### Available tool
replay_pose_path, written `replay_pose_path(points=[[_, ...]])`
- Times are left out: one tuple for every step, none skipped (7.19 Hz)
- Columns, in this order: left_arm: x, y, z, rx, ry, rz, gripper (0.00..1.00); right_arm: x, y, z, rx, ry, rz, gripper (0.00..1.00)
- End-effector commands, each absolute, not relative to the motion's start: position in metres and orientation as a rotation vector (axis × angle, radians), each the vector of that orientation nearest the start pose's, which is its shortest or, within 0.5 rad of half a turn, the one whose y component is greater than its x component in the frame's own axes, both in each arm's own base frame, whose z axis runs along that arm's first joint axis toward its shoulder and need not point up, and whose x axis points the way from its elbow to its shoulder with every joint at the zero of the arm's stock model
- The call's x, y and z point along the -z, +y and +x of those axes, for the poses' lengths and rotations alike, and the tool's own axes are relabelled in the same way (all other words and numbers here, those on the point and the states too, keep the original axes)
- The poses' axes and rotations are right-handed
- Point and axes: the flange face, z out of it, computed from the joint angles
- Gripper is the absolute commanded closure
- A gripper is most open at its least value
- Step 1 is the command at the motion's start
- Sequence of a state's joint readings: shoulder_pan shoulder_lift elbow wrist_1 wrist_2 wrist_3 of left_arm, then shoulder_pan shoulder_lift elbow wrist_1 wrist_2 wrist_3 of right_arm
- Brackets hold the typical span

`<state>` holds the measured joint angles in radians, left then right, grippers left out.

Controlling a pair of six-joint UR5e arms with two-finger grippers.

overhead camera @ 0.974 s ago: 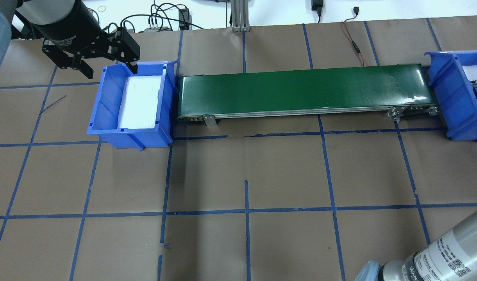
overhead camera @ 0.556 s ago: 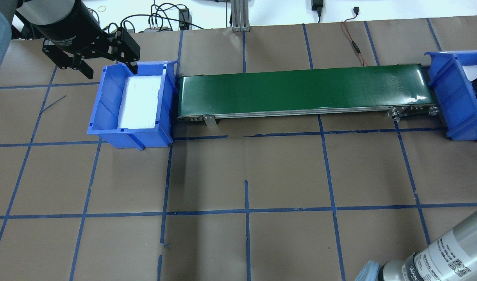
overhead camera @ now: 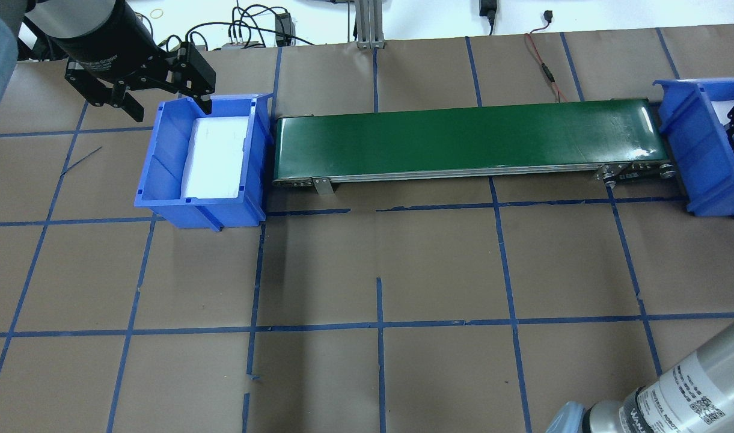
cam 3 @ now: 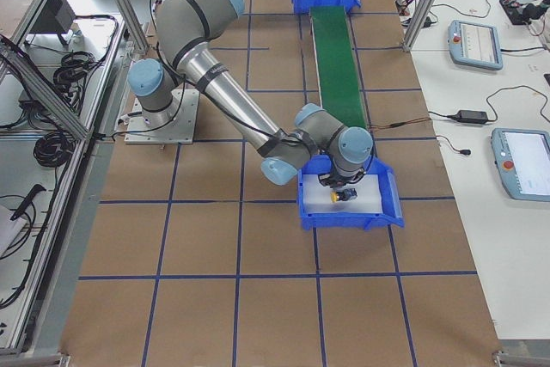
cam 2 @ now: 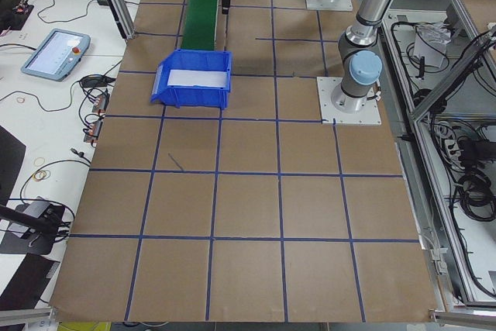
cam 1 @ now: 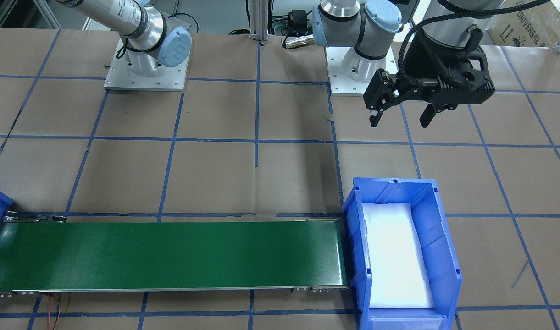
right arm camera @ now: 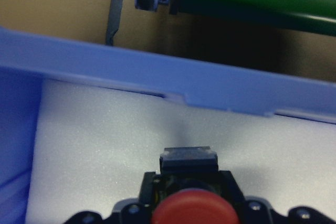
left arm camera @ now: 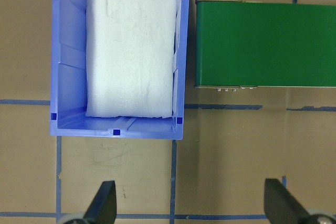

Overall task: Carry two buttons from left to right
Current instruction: 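Carry the red button into the blue bin and release it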

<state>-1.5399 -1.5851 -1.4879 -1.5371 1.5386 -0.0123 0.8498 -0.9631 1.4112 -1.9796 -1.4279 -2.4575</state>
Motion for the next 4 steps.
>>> replay_pose_path(points=[[-0.526,-0.511,-0.12,0.163,3.168,-0.068,0.0,-0.233,-0.614,-0.344,0.209,2.004,-2.382,0.67],[-0.526,-0.511,-0.12,0.163,3.168,-0.068,0.0,-0.233,-0.612,-0.344,0.214,2.004,-2.378,0.05],[-0.526,-0.511,-0.119,0.164,3.168,-0.07,0.0,-0.233,-0.612,-0.341,0.225,2.001,-2.377,0.0],[-0.525,-0.511,-0.12,0.161,3.168,-0.068,0.0,-0.249,-0.612,-0.342,0.219,2.021,-2.382,0.0]])
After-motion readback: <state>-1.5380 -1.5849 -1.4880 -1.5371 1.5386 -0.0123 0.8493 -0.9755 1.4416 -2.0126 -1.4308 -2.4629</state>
